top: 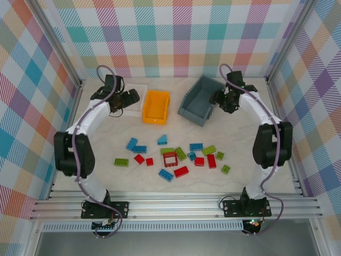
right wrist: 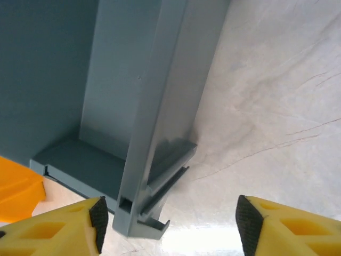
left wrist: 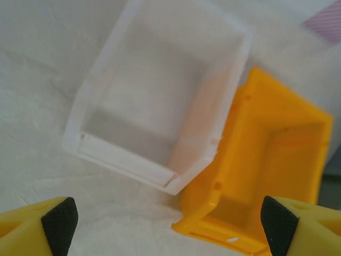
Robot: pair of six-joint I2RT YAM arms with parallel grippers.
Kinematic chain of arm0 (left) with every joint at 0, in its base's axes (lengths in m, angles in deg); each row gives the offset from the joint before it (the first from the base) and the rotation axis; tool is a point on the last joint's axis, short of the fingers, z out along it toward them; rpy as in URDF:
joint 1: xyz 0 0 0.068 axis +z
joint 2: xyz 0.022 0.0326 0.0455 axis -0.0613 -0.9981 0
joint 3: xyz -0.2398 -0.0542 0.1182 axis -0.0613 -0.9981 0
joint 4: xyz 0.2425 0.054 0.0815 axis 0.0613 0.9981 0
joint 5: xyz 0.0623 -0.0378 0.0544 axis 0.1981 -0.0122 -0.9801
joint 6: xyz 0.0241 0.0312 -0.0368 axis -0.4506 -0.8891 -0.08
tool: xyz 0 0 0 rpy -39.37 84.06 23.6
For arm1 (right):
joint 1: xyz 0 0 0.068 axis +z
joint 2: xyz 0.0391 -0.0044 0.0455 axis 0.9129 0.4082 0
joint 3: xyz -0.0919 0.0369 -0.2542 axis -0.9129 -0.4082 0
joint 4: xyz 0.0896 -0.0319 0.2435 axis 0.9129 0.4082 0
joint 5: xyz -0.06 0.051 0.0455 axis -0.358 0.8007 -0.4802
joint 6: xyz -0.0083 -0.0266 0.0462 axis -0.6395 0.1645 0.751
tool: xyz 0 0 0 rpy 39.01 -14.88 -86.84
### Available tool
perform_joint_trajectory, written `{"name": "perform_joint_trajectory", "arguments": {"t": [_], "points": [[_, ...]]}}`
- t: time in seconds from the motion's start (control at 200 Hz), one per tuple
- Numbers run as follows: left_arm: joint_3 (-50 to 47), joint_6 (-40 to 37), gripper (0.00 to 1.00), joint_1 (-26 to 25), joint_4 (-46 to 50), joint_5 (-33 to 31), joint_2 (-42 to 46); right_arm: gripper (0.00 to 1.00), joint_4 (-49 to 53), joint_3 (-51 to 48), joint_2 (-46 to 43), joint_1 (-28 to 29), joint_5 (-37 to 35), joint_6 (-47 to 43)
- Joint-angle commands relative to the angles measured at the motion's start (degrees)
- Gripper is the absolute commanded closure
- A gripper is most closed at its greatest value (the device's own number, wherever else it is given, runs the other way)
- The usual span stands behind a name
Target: Sort the legos into containers by color
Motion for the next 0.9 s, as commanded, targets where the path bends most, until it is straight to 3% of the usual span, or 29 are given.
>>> {"name": "perform_joint_trajectory", "arguments": {"t": [0.0,0.155,0.355,0.55,0.745,0.895], "points": [[5.3,-2.4,0.12,0.3,2.3,4.9,-2.3,0.37,3.8,5.9,1.4,0.3,-0.4,0.6],[9.1,-2.7,0.16,0.3,1.9,7.2,-7.6,0.43,6.0,9.8,5.9,1.2,-2.8,-0.2],[15.2,-3.2,0.26,0.3,3.7,9.0,-14.6,0.63,7.9,12.7,8.6,2.1,-6.4,-1.8],[17.7,-4.0,0.28,0.2,2.8,11.4,-18.6,0.77,9.7,15.7,10.2,3.5,-10.0,-6.6],[17.6,-4.6,0.29,-1.2,1.8,15.6,-19.8,0.84,10.9,19.2,11.9,4.9,-9.3,-13.0],[13.8,-3.8,0.30,-2.7,-1.1,17.7,-18.1,0.84,11.5,20.0,12.1,5.1,-10.4,-15.7]]}}
